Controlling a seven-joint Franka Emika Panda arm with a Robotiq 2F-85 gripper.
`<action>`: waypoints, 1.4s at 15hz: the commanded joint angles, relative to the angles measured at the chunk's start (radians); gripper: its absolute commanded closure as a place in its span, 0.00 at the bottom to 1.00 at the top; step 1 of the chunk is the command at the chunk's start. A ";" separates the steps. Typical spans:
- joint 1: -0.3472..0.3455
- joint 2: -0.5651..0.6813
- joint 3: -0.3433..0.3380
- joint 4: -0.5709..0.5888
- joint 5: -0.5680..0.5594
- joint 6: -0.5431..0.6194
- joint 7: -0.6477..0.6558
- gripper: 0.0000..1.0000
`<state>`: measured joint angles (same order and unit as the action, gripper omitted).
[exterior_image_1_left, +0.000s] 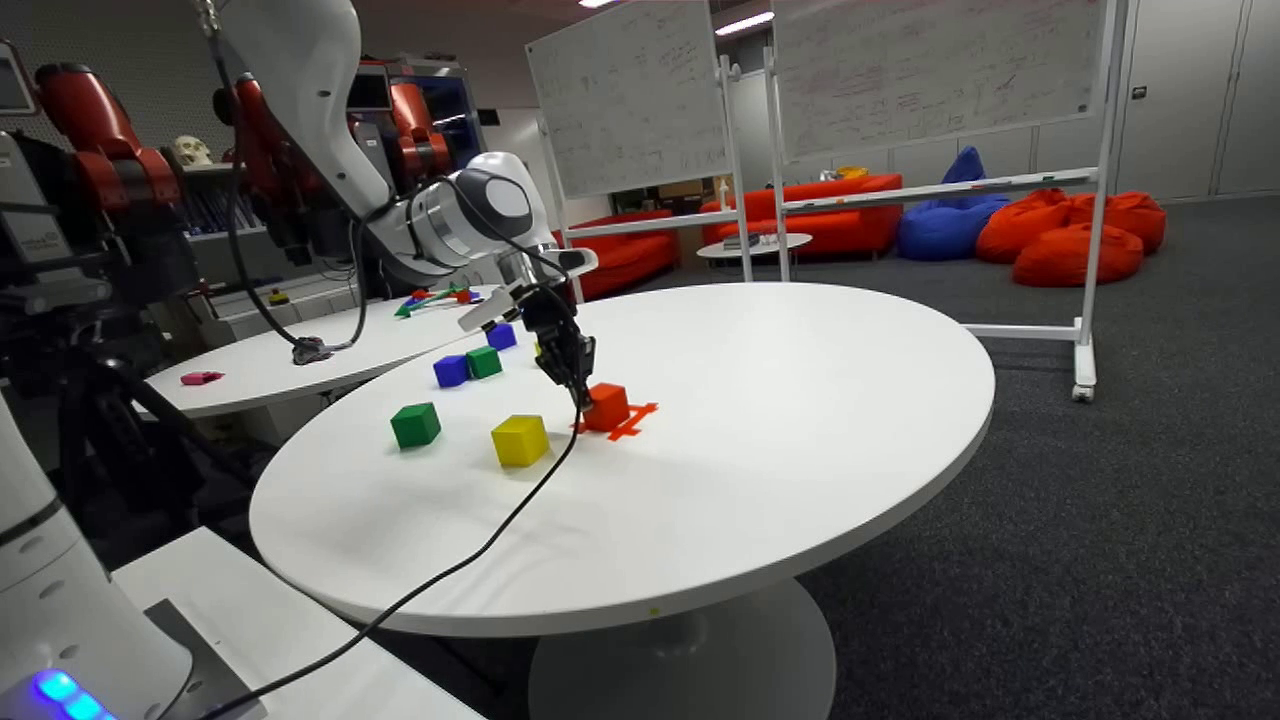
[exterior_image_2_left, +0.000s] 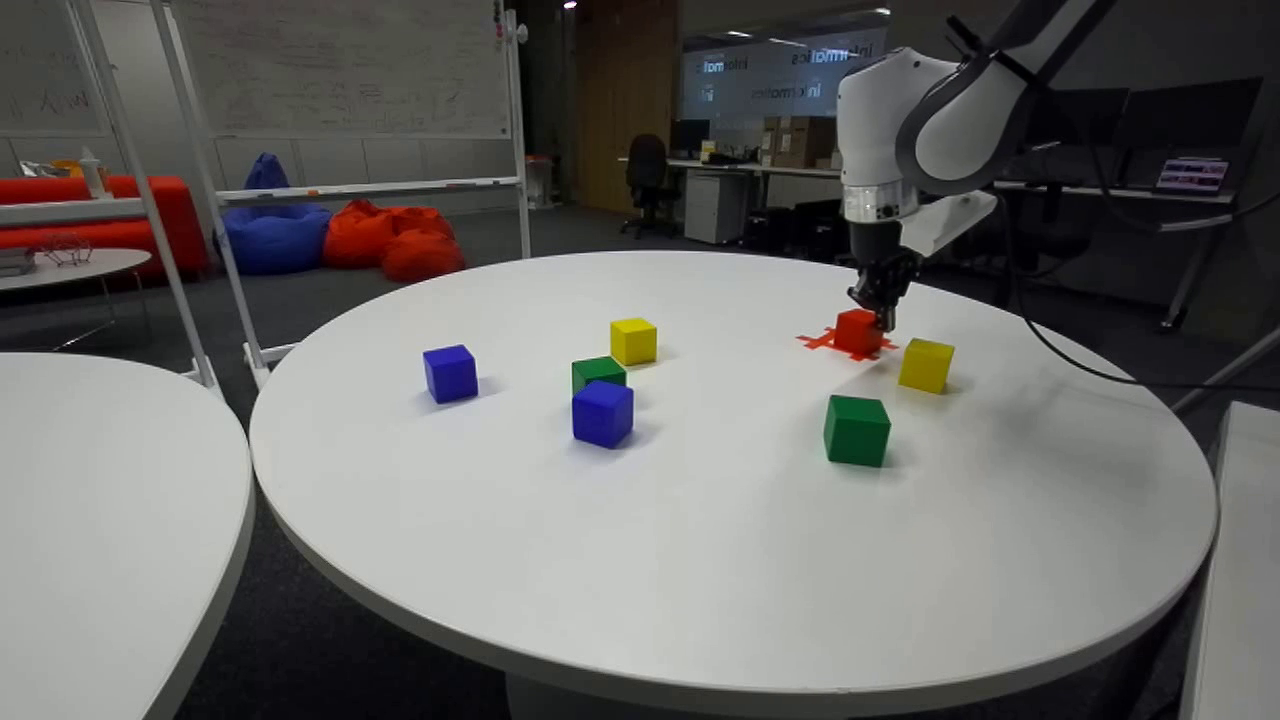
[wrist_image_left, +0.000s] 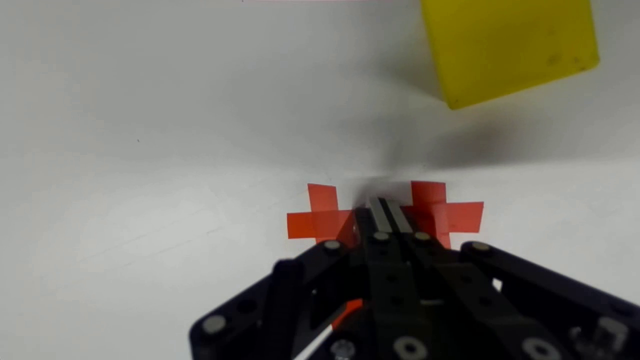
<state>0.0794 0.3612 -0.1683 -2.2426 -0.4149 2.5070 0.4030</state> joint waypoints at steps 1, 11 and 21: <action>0.017 -0.008 -0.024 -0.018 -0.043 0.042 0.034 1.00; 0.020 -0.010 -0.030 -0.021 -0.060 0.045 0.041 1.00; 0.014 0.000 -0.017 0.001 -0.043 0.013 0.021 0.99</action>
<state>0.0904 0.3612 -0.1822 -2.2427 -0.4610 2.5208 0.4273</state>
